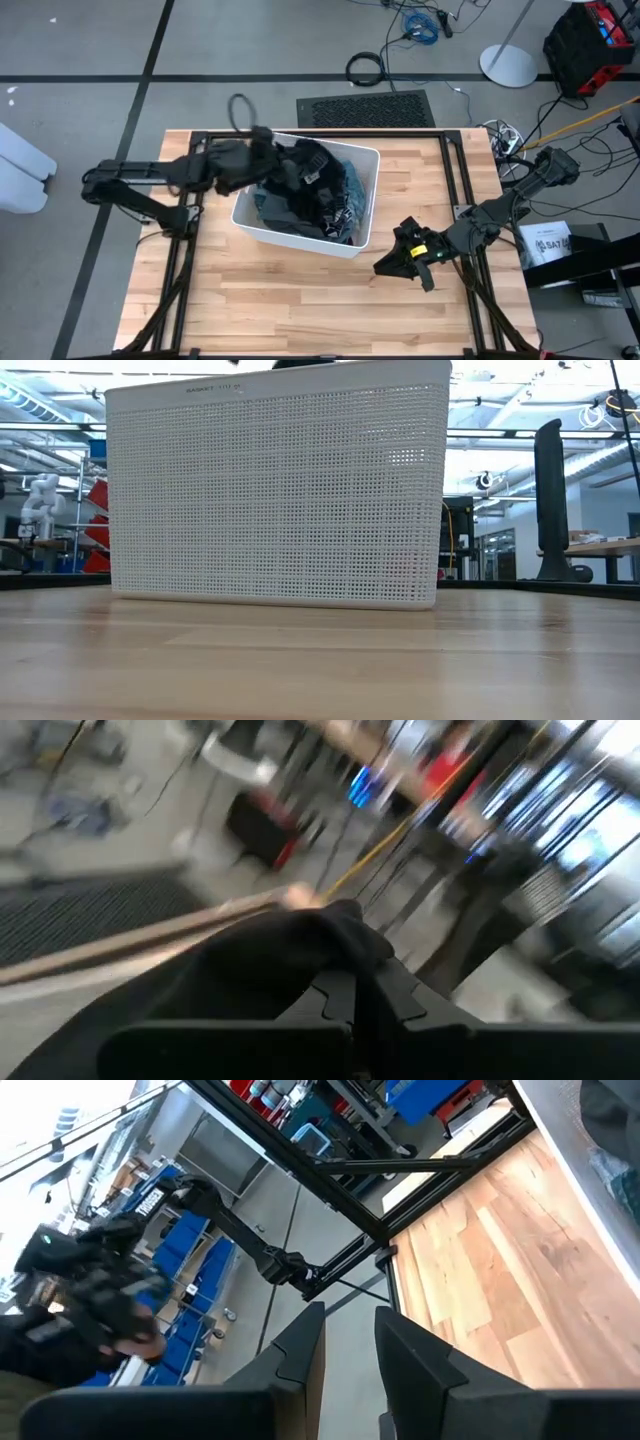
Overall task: Sort clothes
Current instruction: Put the black boxer into the white laundry bin
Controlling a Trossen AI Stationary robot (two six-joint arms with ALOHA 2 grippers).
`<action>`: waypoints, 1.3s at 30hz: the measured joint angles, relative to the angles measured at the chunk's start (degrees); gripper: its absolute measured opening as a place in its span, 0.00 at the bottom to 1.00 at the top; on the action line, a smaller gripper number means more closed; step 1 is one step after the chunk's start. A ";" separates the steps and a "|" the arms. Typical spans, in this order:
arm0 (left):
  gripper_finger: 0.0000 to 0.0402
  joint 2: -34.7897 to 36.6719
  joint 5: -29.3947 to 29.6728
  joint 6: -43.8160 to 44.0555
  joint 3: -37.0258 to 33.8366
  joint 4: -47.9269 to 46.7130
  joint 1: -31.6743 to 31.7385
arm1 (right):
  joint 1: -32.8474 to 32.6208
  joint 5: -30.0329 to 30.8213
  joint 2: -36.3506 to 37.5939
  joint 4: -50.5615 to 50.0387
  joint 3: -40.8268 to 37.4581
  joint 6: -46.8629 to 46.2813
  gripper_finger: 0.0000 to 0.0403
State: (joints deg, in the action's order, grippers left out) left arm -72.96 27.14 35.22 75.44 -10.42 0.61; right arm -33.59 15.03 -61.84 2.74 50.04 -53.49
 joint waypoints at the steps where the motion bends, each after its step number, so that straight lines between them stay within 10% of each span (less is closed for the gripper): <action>1: 0.01 -0.55 -0.97 0.88 0.00 -3.12 0.85 | -0.14 0.02 -0.01 0.02 0.00 -0.39 0.20; 15: 0.01 -12.68 -11.88 1.52 0.00 -26.56 4.69 | -5.08 6.29 0.00 0.04 0.00 -2.87 0.20; 39: 0.03 -23.98 -22.91 8.14 -0.11 -12.69 16.11 | -5.54 5.62 0.00 -0.09 0.00 -3.99 0.20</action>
State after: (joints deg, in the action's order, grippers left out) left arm -96.94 4.23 43.36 75.33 -23.12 16.72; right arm -39.13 20.64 -61.84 2.66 50.04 -57.48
